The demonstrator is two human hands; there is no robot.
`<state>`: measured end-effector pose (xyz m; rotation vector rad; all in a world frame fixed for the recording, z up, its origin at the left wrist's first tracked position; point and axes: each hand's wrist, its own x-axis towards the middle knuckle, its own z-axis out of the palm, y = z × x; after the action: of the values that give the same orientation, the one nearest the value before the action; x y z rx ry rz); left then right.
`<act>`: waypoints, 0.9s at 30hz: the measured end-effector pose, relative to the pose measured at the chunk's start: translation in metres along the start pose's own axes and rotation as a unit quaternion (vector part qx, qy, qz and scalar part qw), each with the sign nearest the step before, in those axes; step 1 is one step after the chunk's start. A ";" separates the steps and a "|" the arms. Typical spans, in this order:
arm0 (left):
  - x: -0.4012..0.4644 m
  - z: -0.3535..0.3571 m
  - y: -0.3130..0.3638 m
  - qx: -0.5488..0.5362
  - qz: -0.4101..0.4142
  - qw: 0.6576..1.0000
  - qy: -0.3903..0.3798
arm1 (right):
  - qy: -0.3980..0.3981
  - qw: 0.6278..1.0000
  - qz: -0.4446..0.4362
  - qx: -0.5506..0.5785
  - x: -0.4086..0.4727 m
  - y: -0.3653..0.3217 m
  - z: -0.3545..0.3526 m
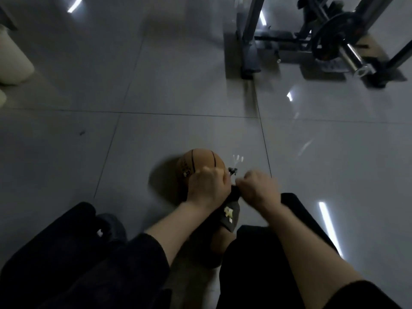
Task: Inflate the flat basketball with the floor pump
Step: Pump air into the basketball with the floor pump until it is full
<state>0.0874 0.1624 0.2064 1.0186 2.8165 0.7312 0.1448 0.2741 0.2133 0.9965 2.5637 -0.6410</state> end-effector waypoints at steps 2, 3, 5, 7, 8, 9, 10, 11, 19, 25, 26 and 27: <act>0.019 -0.034 0.015 0.002 0.010 0.998 0.057 | 0.056 0.998 -0.037 -0.001 -0.002 -0.015 -0.041; 0.028 -0.047 0.022 -0.005 0.012 0.997 0.072 | 0.080 0.995 -0.053 -0.007 -0.003 -0.021 -0.059; 0.037 -0.061 0.028 -0.017 0.011 0.996 0.083 | 0.103 0.992 -0.071 -0.010 -0.006 -0.029 -0.077; 0.034 -0.049 0.019 -0.004 -0.005 0.997 0.074 | 0.091 0.994 -0.062 -0.016 -0.005 -0.030 -0.063; 0.027 -0.039 0.013 0.009 -0.019 0.998 0.059 | 0.074 0.996 -0.051 -0.023 -0.005 -0.029 -0.048; 0.020 -0.024 0.005 0.016 -0.035 0.999 0.036 | 0.051 0.998 -0.035 -0.028 -0.003 -0.026 -0.028; 0.011 -0.009 -0.004 0.007 -0.049 0.999 0.018 | 0.031 0.999 -0.020 -0.025 -0.001 -0.023 -0.009; 0.006 0.005 -0.014 -0.005 -0.056 0.998 0.005 | 0.020 1.000 -0.004 -0.015 0.006 -0.021 0.008; -0.005 0.062 -0.067 -0.027 -0.104 0.993 -0.046 | -0.016 1.000 -0.005 0.016 0.046 -0.019 0.077; -0.009 0.077 -0.075 -0.025 -0.111 0.992 -0.053 | -0.005 1.000 -0.014 -0.015 0.049 -0.016 0.091; -0.009 0.076 -0.072 -0.024 -0.106 0.992 -0.059 | -0.006 1.000 -0.014 -0.023 0.046 -0.015 0.088; -0.009 0.073 -0.068 -0.027 -0.098 0.993 -0.063 | -0.012 1.000 -0.007 -0.026 0.042 -0.013 0.083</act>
<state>0.0700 0.1419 0.1101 0.7392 2.7216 0.6919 0.1168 0.2462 0.1279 0.9502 2.5549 -0.5836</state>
